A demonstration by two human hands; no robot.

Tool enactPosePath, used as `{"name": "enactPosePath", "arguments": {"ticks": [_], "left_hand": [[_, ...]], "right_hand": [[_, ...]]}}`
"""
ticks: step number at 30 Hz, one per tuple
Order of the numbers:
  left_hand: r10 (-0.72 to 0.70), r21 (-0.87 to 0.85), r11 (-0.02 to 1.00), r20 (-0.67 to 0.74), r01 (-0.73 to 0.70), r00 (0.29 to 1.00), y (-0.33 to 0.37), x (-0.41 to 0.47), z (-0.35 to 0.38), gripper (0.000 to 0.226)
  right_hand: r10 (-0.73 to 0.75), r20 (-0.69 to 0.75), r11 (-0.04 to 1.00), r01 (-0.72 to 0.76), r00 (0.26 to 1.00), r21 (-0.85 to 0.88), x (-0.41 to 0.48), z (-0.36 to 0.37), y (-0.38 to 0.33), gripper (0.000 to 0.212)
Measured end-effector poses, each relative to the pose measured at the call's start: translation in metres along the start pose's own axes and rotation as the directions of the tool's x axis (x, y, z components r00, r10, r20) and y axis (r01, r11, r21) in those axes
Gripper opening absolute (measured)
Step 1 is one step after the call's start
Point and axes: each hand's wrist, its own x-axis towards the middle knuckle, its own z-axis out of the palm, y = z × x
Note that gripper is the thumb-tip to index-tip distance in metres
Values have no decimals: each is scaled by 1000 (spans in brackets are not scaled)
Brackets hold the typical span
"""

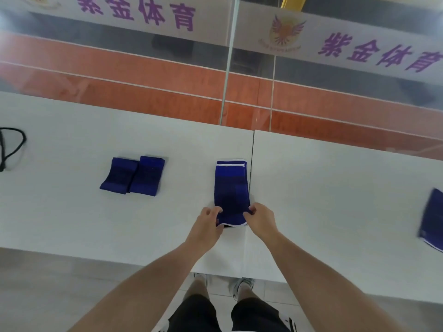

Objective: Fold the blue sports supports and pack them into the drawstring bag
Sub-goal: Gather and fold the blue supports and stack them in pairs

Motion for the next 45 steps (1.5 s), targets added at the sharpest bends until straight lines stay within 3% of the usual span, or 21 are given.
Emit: {"name": "enactPosePath", "arguments": {"ticks": [3,5,9,12,13,16,21,24,28,37,45], "left_hand": [[-12,5,1000,-47,12,999,-3,2,-7,34],[-13,33,999,-66,15,998,-8,4,-11,30],[-15,98,995,-120,27,993,-15,7,-19,19],[-117,64,989,-182,130,976,-20,10,-28,26],[-128,57,988,-194,141,973,-23,11,-30,32],[-180,-4,983,-201,183,963,-26,9,-33,32],[-275,-77,961,-239,265,931,-28,17,-29,17],[-340,-140,939,-233,315,911,-28,20,-28,14],[-382,-235,915,-239,328,893,-22,18,-32,13],[-377,-263,913,-252,312,891,7,25,-48,8],[-421,-216,897,-162,385,892,1,36,-42,6]], "right_hand": [[15,20,994,-12,1000,-105,3,-6,-6,26],[-21,-45,982,12,999,-187,11,-14,-14,32],[-203,-144,967,174,969,-187,44,-25,-38,19],[-275,-140,953,250,951,-172,70,-26,-55,14],[-284,-124,948,259,951,-186,75,-26,-59,21],[-282,-87,944,260,955,-205,85,-22,-62,40],[-250,-152,965,234,956,-114,94,-15,-64,40],[-238,-168,969,221,957,-114,102,-14,-63,31],[-255,-216,966,238,942,-103,109,-19,-62,3],[-234,-253,972,232,939,-38,118,-44,-75,11],[-225,-173,965,195,959,-175,133,-33,-80,17]]}}
